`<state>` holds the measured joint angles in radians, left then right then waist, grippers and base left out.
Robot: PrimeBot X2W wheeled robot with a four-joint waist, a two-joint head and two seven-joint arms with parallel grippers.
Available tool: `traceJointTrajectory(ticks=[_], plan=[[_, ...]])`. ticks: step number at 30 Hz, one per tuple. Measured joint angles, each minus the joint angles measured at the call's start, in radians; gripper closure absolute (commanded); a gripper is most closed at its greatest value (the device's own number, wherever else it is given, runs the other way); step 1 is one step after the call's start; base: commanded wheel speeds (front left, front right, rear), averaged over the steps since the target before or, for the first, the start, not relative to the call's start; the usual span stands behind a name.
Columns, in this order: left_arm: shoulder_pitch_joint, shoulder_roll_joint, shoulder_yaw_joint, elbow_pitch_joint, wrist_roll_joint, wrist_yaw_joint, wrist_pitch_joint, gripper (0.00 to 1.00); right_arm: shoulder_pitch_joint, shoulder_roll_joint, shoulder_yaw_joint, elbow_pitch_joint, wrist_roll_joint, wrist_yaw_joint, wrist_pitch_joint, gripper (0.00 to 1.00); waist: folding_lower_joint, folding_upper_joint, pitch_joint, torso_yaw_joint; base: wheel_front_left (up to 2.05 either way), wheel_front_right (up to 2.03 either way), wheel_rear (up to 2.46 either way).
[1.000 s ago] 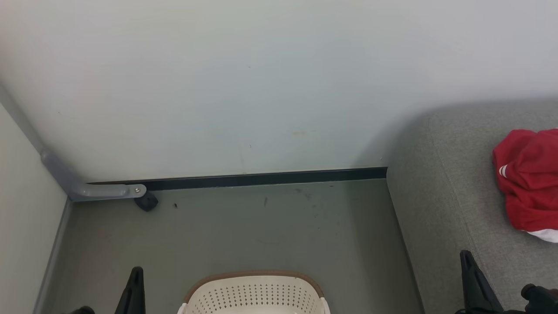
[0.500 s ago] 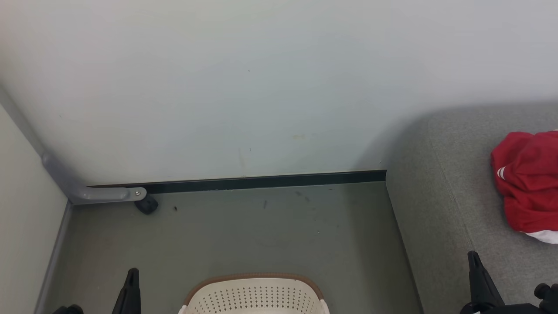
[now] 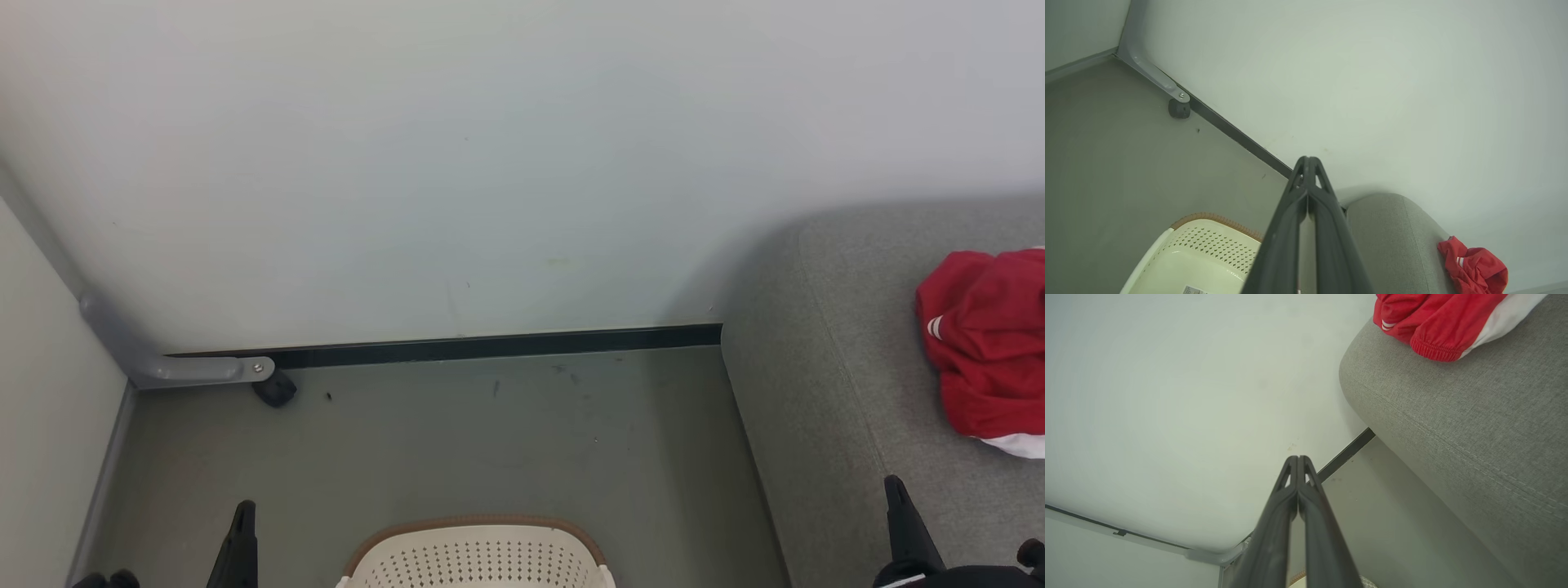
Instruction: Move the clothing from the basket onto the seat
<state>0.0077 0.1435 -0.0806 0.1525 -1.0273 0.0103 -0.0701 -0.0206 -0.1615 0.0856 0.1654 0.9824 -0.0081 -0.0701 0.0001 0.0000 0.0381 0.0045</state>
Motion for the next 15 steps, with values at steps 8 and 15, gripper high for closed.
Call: traceJointTrajectory(ticks=[8,15], plan=[[-0.007,-0.018,0.025,0.022,-0.093,-0.020,0.029,1.00,-0.012,0.018,-0.034,0.019,0.100,0.019,0.030,1.00,0.0000,0.0000,-0.006,-0.001,0.00,0.00,0.00],[-0.025,-0.030,0.051,0.041,-0.175,-0.038,0.058,1.00,-0.019,0.036,-0.068,0.040,0.192,0.038,0.057,1.00,0.0000,0.0000,-0.011,-0.001,0.00,0.00,0.00]])
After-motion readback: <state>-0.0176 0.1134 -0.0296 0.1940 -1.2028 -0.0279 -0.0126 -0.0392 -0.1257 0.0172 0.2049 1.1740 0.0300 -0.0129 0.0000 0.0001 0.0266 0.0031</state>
